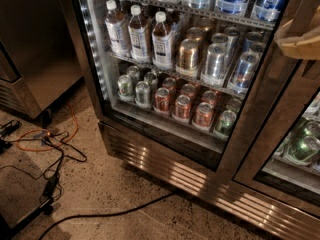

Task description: Open left fridge door

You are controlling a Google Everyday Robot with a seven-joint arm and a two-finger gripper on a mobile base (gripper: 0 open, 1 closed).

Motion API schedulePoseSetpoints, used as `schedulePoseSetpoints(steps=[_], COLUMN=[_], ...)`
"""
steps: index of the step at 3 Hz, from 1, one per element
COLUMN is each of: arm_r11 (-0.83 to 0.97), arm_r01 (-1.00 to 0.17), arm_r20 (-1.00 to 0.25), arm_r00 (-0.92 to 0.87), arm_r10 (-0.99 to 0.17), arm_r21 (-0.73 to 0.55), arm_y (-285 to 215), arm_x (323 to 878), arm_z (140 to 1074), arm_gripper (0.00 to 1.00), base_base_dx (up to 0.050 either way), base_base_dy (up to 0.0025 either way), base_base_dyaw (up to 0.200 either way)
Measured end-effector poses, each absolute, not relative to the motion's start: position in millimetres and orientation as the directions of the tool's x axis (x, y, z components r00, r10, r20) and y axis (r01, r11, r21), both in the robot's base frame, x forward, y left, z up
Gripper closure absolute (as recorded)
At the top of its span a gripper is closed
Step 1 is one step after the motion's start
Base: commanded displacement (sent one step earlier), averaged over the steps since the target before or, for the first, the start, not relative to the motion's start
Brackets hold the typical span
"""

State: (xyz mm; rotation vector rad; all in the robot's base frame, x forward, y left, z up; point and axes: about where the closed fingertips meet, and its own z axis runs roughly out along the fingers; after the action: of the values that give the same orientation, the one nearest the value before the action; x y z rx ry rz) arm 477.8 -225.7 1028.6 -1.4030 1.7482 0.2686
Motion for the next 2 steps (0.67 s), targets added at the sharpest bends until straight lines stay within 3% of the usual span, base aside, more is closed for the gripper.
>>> schedulePoseSetpoints(steps=[2], arm_r11=[0.338], arm_r01=[-0.882], arm_r20=[-0.714], arm_r00=[-0.003], arm_r10=[-0.700], arm_r21=[-0.328], arm_y=[-224.8], arm_x=[478.2], arm_z=[1030.1], arm_gripper=[1.00], base_base_dx=[0.000], base_base_dy=[0.00000], base_base_dyaw=[0.000])
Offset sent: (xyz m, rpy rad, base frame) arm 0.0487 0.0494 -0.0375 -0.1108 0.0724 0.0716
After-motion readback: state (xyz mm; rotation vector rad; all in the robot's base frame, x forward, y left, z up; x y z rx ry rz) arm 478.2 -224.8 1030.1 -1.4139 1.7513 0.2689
